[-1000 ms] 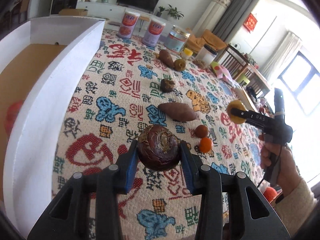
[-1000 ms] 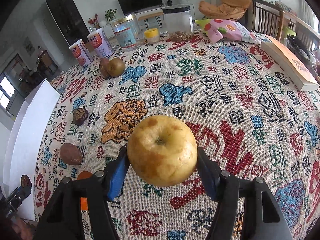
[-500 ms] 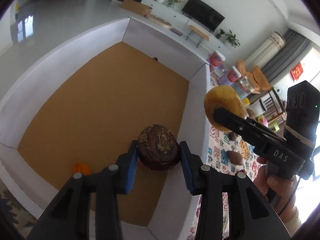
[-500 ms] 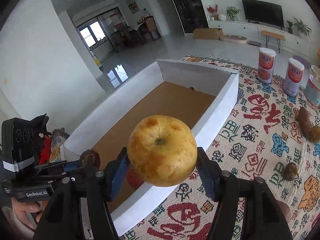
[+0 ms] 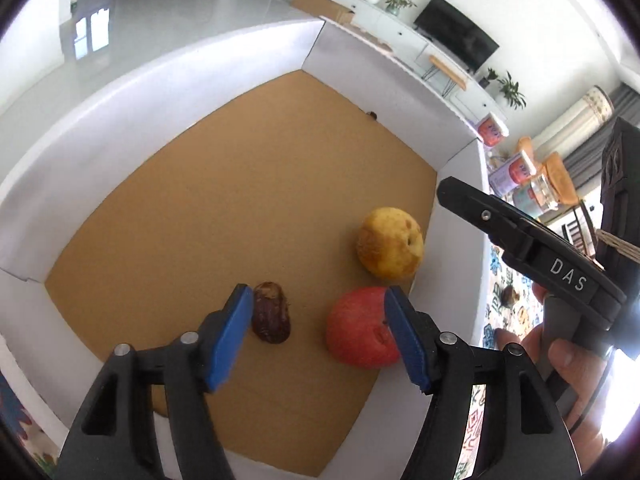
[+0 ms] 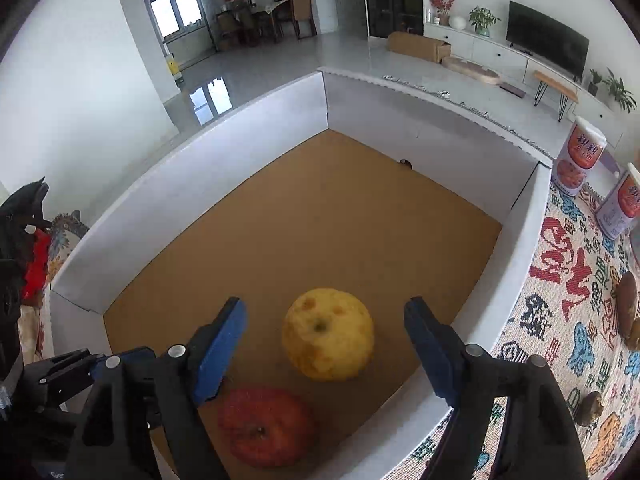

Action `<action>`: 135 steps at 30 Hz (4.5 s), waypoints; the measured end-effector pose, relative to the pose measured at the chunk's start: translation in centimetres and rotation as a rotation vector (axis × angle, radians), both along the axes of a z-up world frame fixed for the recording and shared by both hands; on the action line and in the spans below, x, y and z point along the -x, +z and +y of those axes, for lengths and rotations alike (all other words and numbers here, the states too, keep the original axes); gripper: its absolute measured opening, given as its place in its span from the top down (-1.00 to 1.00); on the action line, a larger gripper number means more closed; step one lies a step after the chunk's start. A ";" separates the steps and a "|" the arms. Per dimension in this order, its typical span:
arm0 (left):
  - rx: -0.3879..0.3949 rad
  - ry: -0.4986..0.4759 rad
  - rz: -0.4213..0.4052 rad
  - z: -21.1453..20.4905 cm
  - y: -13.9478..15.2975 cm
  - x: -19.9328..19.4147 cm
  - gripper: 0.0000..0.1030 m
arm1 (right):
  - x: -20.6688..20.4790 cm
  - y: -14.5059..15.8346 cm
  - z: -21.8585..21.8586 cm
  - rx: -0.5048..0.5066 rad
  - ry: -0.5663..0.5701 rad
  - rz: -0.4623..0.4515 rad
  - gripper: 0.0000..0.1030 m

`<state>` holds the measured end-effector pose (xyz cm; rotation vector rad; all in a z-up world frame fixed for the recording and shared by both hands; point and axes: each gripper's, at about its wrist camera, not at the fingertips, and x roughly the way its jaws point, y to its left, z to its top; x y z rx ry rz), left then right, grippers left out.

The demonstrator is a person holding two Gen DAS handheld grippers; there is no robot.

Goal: Organize fruits

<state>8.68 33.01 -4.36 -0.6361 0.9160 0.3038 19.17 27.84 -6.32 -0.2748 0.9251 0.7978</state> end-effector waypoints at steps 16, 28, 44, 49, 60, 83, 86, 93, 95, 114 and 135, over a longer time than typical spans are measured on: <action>-0.157 -0.576 -0.162 -25.8 -0.7 -2.1 -0.75 | 5.6 -4.6 -39.0 0.170 -0.706 -0.239 -0.88; -0.461 -0.494 -0.030 -29.6 -8.5 -8.0 -0.77 | 5.9 -9.3 -52.1 0.162 -0.936 -0.076 -0.99; -0.424 -0.474 -0.010 -29.1 -9.1 -8.4 -0.94 | 5.8 -9.5 -52.4 0.131 -0.943 -0.055 -1.00; -0.425 -0.474 -0.009 -29.1 -9.1 -8.4 -0.94 | 5.8 -9.5 -52.4 0.131 -0.943 -0.055 -1.00; -0.424 -0.473 -0.009 -29.1 -9.1 -8.4 -0.94 | 5.8 -9.5 -52.5 0.130 -0.942 -0.055 -1.00; -0.423 -0.473 -0.009 -29.1 -9.1 -8.4 -0.94 | 5.8 -9.4 -52.5 0.129 -0.942 -0.054 -1.00; -0.424 -0.473 -0.009 -29.1 -9.1 -8.4 -0.94 | 5.8 -9.4 -52.5 0.129 -0.942 -0.054 -1.00; -0.448 -0.515 0.000 -29.5 -8.9 -9.1 -0.94 | 5.8 -9.5 -52.5 0.129 -0.942 -0.054 -1.00; -0.497 -0.602 0.015 -30.3 -8.5 -10.3 -0.94 | 5.8 -9.4 -52.5 0.129 -0.942 -0.054 -1.00; -0.469 -1.052 -0.007 -35.3 -7.3 -16.4 -0.26 | 5.8 -9.4 -52.5 0.128 -0.941 -0.054 -1.00; -0.180 -0.560 0.073 -26.6 -5.5 -11.3 0.15 | 5.8 -9.4 -52.5 0.127 -0.941 -0.054 -1.00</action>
